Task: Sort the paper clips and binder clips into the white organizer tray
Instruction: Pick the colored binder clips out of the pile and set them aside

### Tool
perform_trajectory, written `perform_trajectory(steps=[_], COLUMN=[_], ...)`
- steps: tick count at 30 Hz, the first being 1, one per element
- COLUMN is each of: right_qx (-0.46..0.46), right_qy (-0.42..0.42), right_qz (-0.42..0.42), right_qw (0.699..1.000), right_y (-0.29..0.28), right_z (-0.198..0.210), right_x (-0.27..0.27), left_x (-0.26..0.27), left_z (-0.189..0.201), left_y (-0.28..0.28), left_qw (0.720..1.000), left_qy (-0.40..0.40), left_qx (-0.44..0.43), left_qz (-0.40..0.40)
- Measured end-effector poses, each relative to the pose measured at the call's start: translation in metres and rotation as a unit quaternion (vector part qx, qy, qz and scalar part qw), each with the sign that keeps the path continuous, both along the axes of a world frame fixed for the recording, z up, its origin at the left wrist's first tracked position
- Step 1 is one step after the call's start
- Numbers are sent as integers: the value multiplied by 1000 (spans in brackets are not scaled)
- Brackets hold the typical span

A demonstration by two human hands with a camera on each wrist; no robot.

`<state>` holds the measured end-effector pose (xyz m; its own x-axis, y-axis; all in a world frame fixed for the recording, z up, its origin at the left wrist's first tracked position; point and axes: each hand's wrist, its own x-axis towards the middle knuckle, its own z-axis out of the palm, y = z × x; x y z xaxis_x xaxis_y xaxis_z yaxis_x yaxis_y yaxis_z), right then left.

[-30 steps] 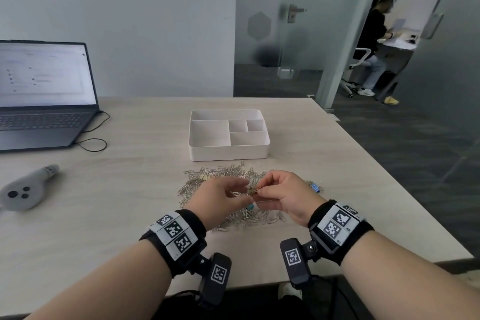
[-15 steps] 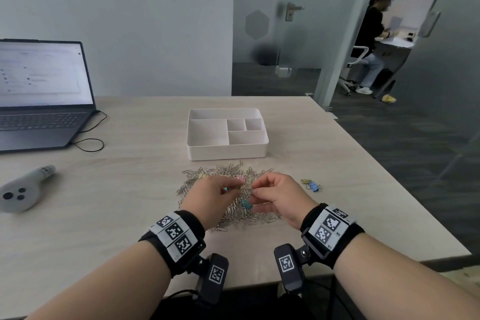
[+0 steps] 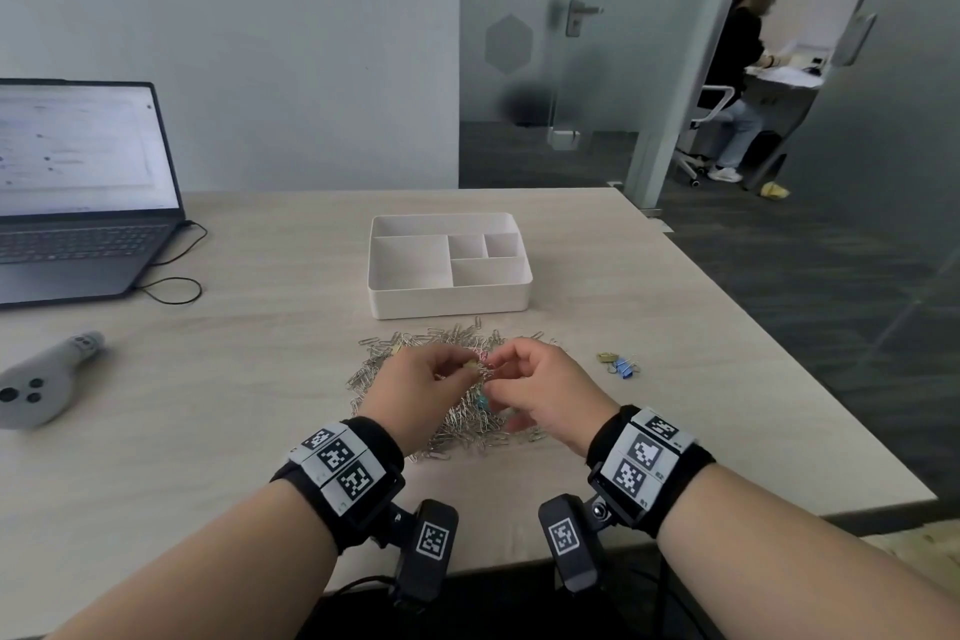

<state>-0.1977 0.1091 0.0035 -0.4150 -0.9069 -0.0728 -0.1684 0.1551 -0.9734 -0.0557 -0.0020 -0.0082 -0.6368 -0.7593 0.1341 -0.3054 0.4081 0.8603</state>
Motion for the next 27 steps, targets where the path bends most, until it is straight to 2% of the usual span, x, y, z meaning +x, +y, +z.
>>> perform_trajectory(steps=[9, 13, 18, 21, 27], right_qx=[-15, 6, 96, 92, 7], right_qy=[-51, 12, 133, 193, 165], right_qz=[9, 3, -1, -10, 25], right_qw=[999, 1000, 986, 977, 986], right_y=[4, 6, 8, 10, 4], right_z=[1, 1, -2, 0, 8], right_x=[-1, -6, -19, -20, -6], left_x=[4, 5, 7, 8, 4], left_z=[0, 2, 1, -1, 3], left_y=[-5, -6, -8, -9, 4], left_qw=[998, 997, 998, 999, 1000], left_qy=[-18, -21, -8, 0, -9], left_qx=[-49, -51, -7, 14, -4], left_qz=[45, 60, 54, 44, -14])
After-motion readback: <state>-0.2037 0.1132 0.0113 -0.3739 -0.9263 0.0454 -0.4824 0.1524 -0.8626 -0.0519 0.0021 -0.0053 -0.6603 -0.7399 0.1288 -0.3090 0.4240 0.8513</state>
